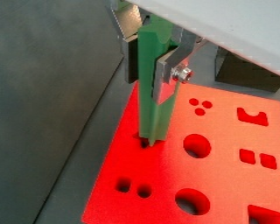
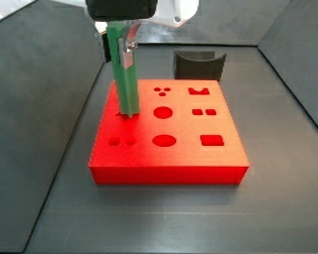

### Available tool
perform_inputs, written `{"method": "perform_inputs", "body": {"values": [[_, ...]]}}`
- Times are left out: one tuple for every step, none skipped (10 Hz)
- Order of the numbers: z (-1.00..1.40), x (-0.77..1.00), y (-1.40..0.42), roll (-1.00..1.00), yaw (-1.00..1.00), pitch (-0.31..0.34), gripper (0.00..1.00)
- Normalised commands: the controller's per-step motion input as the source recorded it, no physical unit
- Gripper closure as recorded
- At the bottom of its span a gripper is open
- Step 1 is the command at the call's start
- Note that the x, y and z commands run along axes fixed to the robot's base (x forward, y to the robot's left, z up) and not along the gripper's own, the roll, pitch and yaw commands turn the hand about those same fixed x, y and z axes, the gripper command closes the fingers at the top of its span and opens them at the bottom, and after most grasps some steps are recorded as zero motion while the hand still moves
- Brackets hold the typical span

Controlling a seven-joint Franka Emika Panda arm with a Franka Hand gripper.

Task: Pick up the star object. Move up. Place the star object on the fixture. Regrasp the star object. Move to above the board. Insert the star object.
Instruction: Insert the star object.

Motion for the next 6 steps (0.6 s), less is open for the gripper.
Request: {"method": "perform_inputs", "body": {"values": [[-0.06,-0.2,-0.08,0.0,-0.04,0.036,1.0],[0.0,-0.07,-0.01,0.0,-0.03,0.0,1.0],[-0.04,0.0,0.0,0.0,0.0,0.0,1.0],[-0.25,0.0,0.0,0.0,-0.02,-0.014,1.0],[-0.34,0.0,0.02,-0.06,-0.13,0.0,1.0],[-0.25,0.0,0.0,-0.06,-0.13,-0.004,1.0]]}}
